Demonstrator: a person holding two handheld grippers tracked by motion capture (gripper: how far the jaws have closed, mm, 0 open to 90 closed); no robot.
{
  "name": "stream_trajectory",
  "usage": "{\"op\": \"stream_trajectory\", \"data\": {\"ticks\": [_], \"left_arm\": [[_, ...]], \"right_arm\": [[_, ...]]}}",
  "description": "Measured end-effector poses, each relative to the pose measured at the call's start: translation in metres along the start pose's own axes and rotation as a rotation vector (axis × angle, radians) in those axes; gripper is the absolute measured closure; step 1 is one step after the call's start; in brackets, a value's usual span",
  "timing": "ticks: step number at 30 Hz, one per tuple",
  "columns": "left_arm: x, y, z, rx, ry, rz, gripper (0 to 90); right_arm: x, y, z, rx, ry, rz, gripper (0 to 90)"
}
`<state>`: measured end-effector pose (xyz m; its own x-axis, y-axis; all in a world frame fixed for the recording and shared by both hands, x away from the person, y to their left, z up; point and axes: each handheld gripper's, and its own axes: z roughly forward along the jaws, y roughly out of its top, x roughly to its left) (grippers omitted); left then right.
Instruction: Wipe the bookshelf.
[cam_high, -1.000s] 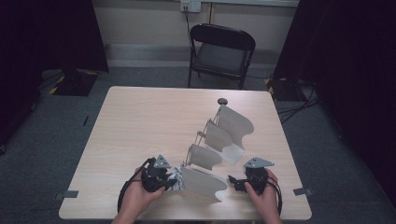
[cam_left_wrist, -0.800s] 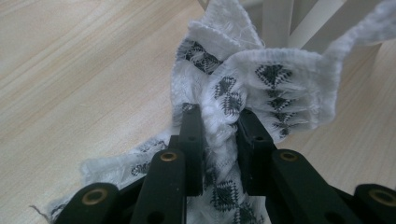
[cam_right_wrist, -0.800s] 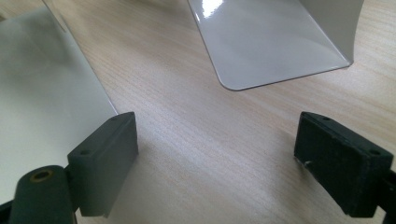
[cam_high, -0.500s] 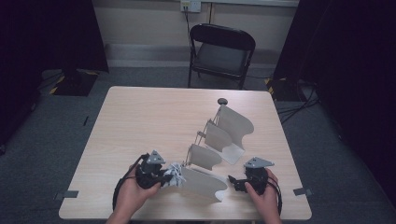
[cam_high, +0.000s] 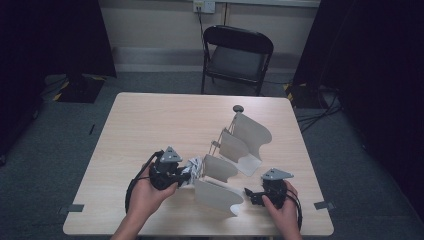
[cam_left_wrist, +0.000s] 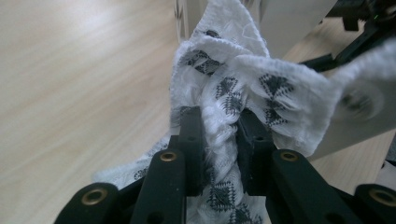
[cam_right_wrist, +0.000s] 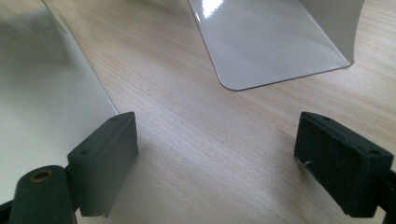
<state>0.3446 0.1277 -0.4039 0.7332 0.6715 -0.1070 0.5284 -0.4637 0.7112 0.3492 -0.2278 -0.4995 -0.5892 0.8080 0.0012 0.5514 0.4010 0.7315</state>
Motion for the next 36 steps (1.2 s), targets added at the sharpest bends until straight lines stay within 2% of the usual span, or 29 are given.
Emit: {"op": "stream_trajectory", "data": {"ticks": [5, 11, 18, 24, 27, 30, 35, 36], "left_arm": [[0.001, -0.012, 0.009, 0.026, -0.004, 0.004, 74.3], [0.002, -0.029, 0.026, 0.049, -0.017, -0.021, 74.3], [-0.001, -0.045, 0.043, 0.086, -0.021, -0.022, 74.1], [-0.003, -0.052, 0.046, 0.091, -0.022, -0.017, 74.0], [0.001, -0.051, 0.043, 0.096, -0.032, -0.034, 73.9], [0.009, -0.047, 0.033, 0.087, -0.024, -0.043, 73.8], [0.020, -0.031, 0.008, 0.024, 0.005, -0.071, 73.8], [0.023, -0.020, -0.004, -0.005, 0.012, -0.065, 73.9]], "right_arm": [[0.000, 0.000, 0.000, 0.000, 0.000, 0.000, 12.8], [0.000, 0.000, 0.000, 0.000, 0.001, -0.001, 12.9], [0.000, 0.000, 0.000, 0.001, 0.001, -0.001, 12.8], [0.000, 0.000, 0.000, 0.000, 0.001, -0.002, 12.8], [0.000, 0.000, 0.000, 0.001, 0.002, -0.002, 12.7], [0.000, 0.000, 0.000, 0.002, 0.002, -0.003, 12.1], [0.000, 0.001, 0.001, 0.004, 0.005, -0.003, 11.5], [0.000, 0.001, 0.001, 0.004, 0.004, -0.002, 11.3]]}}
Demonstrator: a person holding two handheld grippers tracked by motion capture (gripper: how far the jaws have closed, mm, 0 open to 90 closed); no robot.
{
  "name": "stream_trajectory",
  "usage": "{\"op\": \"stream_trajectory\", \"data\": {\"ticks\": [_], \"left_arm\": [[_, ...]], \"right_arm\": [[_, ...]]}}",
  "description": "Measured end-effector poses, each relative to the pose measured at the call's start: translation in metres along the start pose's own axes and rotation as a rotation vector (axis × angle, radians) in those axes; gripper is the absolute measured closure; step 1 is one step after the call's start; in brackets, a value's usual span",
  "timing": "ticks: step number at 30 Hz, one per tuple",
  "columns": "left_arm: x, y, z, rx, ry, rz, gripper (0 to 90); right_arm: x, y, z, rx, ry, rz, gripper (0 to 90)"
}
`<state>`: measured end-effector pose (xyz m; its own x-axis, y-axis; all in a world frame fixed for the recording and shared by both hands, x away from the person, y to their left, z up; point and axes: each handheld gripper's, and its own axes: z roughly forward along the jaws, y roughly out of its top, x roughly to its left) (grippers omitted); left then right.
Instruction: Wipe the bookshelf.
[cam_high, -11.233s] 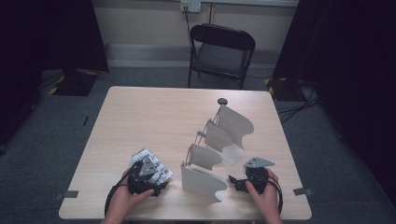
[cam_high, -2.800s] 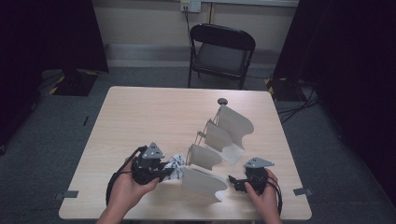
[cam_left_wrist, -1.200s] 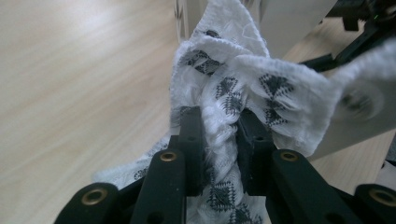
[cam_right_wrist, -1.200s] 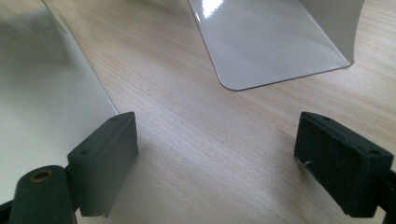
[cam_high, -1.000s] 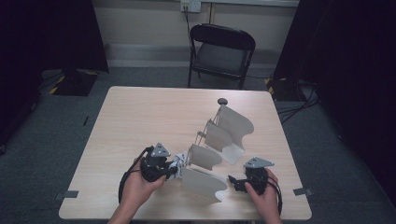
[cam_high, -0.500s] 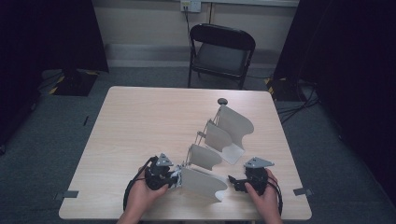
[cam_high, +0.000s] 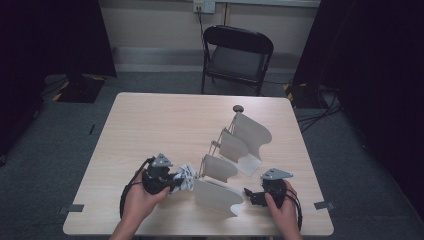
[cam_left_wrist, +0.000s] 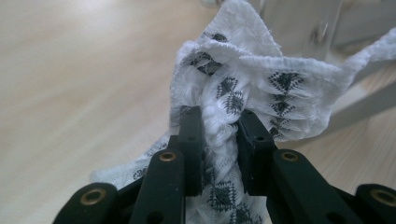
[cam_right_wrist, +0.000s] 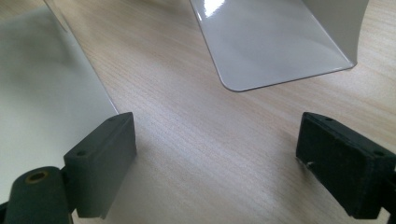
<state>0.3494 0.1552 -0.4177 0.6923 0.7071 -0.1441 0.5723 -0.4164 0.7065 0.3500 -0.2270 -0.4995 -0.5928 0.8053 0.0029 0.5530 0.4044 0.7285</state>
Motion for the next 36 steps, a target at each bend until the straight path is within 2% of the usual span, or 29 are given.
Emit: {"op": "stream_trajectory", "data": {"ticks": [1, 2, 3, 6, 10, 13, 25, 33, 36], "left_arm": [[0.000, 0.000, 0.000, 0.000, 0.000, 0.000, 73.8], [-0.001, 0.011, -0.010, -0.026, 0.010, 0.004, 73.9], [-0.001, 0.011, -0.010, -0.026, 0.010, 0.004, 73.8], [-0.005, 0.025, -0.019, -0.051, 0.010, 0.029, 73.8], [-0.016, 0.037, -0.012, -0.047, -0.002, 0.065, 73.9], [-0.019, 0.038, -0.004, -0.032, -0.008, 0.074, 73.9], [-0.018, 0.017, 0.022, 0.040, -0.010, 0.076, 74.0], [-0.016, -0.004, 0.044, 0.080, -0.030, 0.041, 73.9], [-0.018, -0.012, 0.052, 0.092, -0.023, 0.035, 73.8]], "right_arm": [[0.000, 0.000, 0.000, 0.000, 0.000, 0.000, 11.3], [0.000, 0.000, 0.000, 0.000, 0.000, 0.000, 11.3], [0.000, 0.000, 0.000, 0.000, 0.000, 0.000, 11.3], [0.000, 0.000, 0.000, 0.000, 0.000, 0.000, 11.3], [0.000, 0.000, 0.000, 0.000, 0.000, 0.000, 11.3], [0.000, 0.000, 0.000, 0.000, 0.000, 0.000, 11.3], [0.000, 0.000, 0.000, 0.000, 0.000, 0.000, 11.3], [0.000, 0.000, 0.000, 0.000, 0.000, 0.000, 11.3], [0.000, 0.000, 0.000, 0.000, 0.000, 0.000, 11.3]]}}
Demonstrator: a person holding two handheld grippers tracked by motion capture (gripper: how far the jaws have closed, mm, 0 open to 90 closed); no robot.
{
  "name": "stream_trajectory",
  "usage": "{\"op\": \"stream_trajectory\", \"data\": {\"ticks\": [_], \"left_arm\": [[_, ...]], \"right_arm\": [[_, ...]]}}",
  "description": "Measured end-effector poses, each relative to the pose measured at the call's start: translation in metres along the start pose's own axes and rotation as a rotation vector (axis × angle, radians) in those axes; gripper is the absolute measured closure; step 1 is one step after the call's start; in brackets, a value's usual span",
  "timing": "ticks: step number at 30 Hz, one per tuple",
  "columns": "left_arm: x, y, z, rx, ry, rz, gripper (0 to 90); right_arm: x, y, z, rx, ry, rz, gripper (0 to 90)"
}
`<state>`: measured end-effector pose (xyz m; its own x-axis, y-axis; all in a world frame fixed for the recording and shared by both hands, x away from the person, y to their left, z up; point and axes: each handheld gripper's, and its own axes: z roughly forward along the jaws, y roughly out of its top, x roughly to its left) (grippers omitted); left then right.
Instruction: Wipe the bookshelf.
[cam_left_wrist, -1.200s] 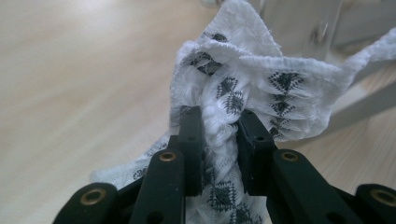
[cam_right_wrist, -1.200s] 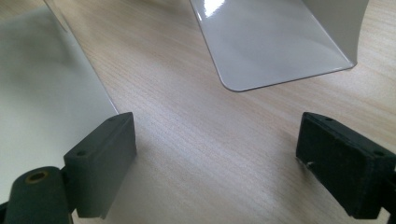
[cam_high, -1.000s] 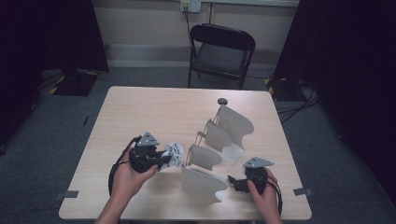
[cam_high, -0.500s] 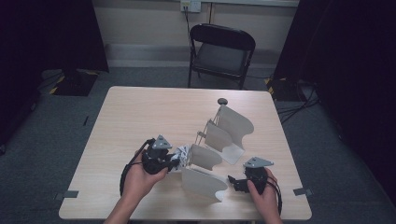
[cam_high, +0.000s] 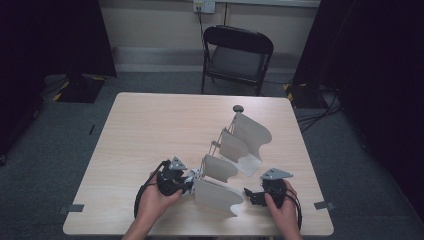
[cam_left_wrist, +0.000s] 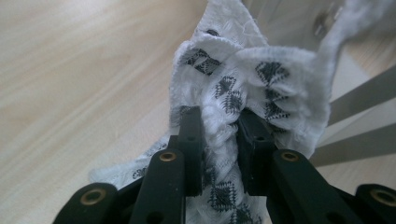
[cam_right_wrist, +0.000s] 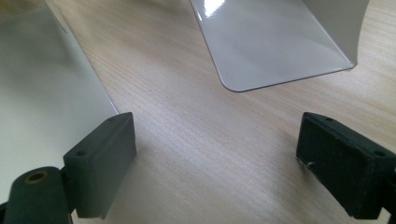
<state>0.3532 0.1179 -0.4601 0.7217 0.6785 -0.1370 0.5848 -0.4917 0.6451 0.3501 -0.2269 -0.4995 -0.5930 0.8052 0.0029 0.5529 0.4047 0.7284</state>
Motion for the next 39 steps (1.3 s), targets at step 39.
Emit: {"op": "stream_trajectory", "data": {"ticks": [39], "left_arm": [[0.023, -0.036, -0.005, -0.043, 0.135, 0.010, 55.9]], "right_arm": [[0.000, 0.000, 0.000, 0.000, 0.000, 0.000, 11.3]]}}
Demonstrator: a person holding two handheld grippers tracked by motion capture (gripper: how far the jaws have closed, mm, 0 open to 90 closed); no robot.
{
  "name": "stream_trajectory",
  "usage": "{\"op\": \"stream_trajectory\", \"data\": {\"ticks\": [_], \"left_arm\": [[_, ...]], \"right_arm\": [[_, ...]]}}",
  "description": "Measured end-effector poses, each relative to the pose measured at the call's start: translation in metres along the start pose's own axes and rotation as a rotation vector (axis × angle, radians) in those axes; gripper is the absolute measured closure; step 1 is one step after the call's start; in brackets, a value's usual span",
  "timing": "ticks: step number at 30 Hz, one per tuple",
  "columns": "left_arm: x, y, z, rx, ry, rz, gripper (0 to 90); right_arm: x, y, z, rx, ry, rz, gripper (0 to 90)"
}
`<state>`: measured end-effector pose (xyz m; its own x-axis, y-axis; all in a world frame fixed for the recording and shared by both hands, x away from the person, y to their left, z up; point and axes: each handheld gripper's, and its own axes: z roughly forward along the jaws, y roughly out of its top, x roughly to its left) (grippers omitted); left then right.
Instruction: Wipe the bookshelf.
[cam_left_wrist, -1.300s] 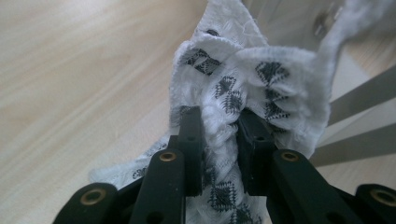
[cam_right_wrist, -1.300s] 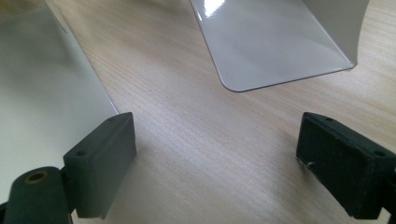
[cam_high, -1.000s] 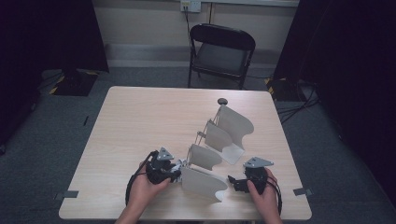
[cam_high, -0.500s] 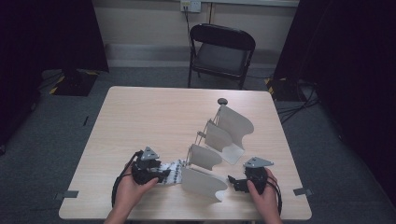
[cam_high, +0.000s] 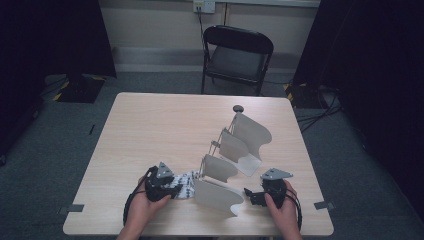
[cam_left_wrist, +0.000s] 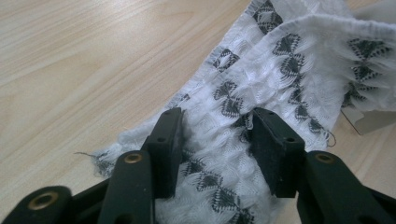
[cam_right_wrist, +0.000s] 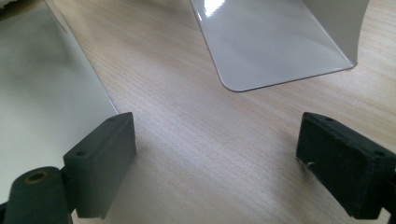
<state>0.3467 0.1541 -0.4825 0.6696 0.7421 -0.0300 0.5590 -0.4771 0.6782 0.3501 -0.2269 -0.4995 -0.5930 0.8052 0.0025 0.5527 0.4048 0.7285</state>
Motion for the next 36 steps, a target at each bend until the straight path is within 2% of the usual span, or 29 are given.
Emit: {"op": "stream_trajectory", "data": {"ticks": [3, 5, 9, 11, 13, 17, 20, 22, 23, 24, 25, 27, 28, 29, 30, 31, 33, 36], "left_arm": [[-0.001, 0.000, 0.000, 0.000, 0.004, 0.004, 60.7], [-0.003, 0.001, 0.000, 0.008, -0.005, -0.003, 69.1], [-0.004, 0.000, -0.001, 0.002, -0.011, -0.030, 75.5], [-0.005, -0.003, -0.002, -0.018, -0.013, -0.074, 76.8], [-0.004, -0.003, -0.003, -0.016, -0.022, -0.077, 77.3], [0.001, -0.002, -0.007, -0.002, -0.065, -0.123, 77.9], [0.007, 0.002, -0.014, -0.012, -0.070, -0.139, 78.2], [0.012, 0.009, -0.024, -0.029, -0.066, -0.141, 78.4], [0.016, 0.018, -0.036, -0.057, -0.067, -0.146, 78.5], [0.016, 0.018, -0.036, -0.057, -0.067, -0.146, 78.4], [0.018, 0.024, -0.044, -0.069, -0.060, -0.139, 78.4], [0.020, 0.040, -0.059, -0.113, -0.051, -0.131, 78.5], [0.020, 0.053, -0.071, -0.143, -0.047, -0.118, 78.4], [0.020, 0.053, -0.071, -0.143, -0.047, -0.118, 78.4], [0.016, 0.067, -0.079, -0.172, -0.047, -0.103, 78.4], [0.016, 0.067, -0.079, -0.172, -0.047, -0.103, 78.4], [0.010, 0.078, -0.080, -0.179, -0.053, -0.078, 78.4], [0.001, 0.085, -0.073, -0.166, -0.063, -0.054, 78.3]], "right_arm": [[0.000, 0.000, 0.000, 0.000, 0.000, 0.000, 11.3], [0.000, 0.000, 0.000, 0.000, 0.000, 0.000, 11.3], [0.000, 0.000, 0.000, 0.000, 0.000, 0.000, 11.3], [0.000, 0.000, 0.000, 0.000, 0.000, -0.001, 11.3], [0.000, 0.000, 0.000, 0.000, 0.000, 0.000, 11.2], [0.000, 0.000, 0.000, 0.000, 0.000, 0.000, 11.3], [0.000, 0.000, 0.000, 0.000, 0.001, 0.000, 11.3], [0.000, 0.000, 0.000, 0.000, 0.000, 0.000, 11.3], [0.000, 0.000, 0.000, 0.000, 0.000, 0.000, 11.3], [0.000, 0.000, 0.000, 0.000, 0.000, 0.000, 11.3], [0.000, 0.000, 0.000, 0.000, 0.000, 0.000, 11.2], [0.000, 0.000, 0.000, 0.000, 0.000, 0.000, 11.3], [0.000, 0.000, 0.000, 0.000, 0.001, 0.000, 11.3], [0.000, 0.000, 0.000, 0.000, 0.001, 0.000, 11.3], [0.000, 0.000, 0.000, 0.000, 0.000, 0.000, 11.3], [0.000, 0.000, 0.000, 0.000, 0.000, 0.000, 11.3], [0.000, 0.000, 0.000, 0.000, 0.000, 0.000, 11.2], [0.000, 0.000, 0.000, 0.000, 0.000, 0.000, 11.3]]}}
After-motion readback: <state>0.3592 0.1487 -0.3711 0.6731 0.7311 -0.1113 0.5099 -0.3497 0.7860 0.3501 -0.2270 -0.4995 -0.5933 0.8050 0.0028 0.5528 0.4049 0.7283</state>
